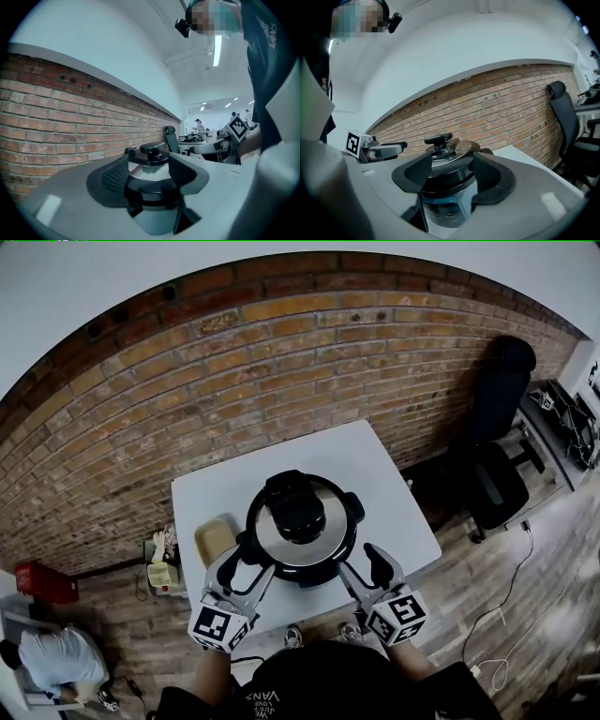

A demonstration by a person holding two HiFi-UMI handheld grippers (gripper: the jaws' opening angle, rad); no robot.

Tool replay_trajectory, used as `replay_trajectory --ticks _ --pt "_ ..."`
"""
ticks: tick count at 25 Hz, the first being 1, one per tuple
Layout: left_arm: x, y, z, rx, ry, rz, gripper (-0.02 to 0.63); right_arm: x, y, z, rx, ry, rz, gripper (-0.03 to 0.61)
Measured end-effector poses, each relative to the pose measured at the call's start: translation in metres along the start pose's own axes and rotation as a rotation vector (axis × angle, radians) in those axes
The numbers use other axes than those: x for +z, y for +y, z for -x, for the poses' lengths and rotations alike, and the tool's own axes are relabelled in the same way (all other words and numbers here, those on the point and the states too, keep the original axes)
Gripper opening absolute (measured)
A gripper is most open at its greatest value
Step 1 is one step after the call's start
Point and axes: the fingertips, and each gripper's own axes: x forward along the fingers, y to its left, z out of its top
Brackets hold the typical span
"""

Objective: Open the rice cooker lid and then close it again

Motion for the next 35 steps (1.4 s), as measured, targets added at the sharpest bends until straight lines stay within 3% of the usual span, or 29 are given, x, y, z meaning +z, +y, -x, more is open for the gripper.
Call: replay_trajectory --ticks 7,16,31,35 --pt "0.009 0.006 -0.032 -0.212 0.023 -0.085 0.250 -0.004 0.005 0.018 -0.143 -0.051 -0.018 0.267" --pt "0.007 -0.007 -0.071 -0.411 0.109 -0.189 0.255 -0.011 0.012 0.042 -0.216 -0.074 -0.023 0.267" --pt "0.000 -0.031 -0.115 -0.581 0.276 -0.292 0.256 -0.012 -0.011 0.075 -0.258 -0.092 -0.030 0.267" --pt "-0.004 -0.036 -0.123 -0.600 0.297 -0.280 0.258 -0.012 -0.015 0.077 -0.251 -0.092 -0.038 0.267"
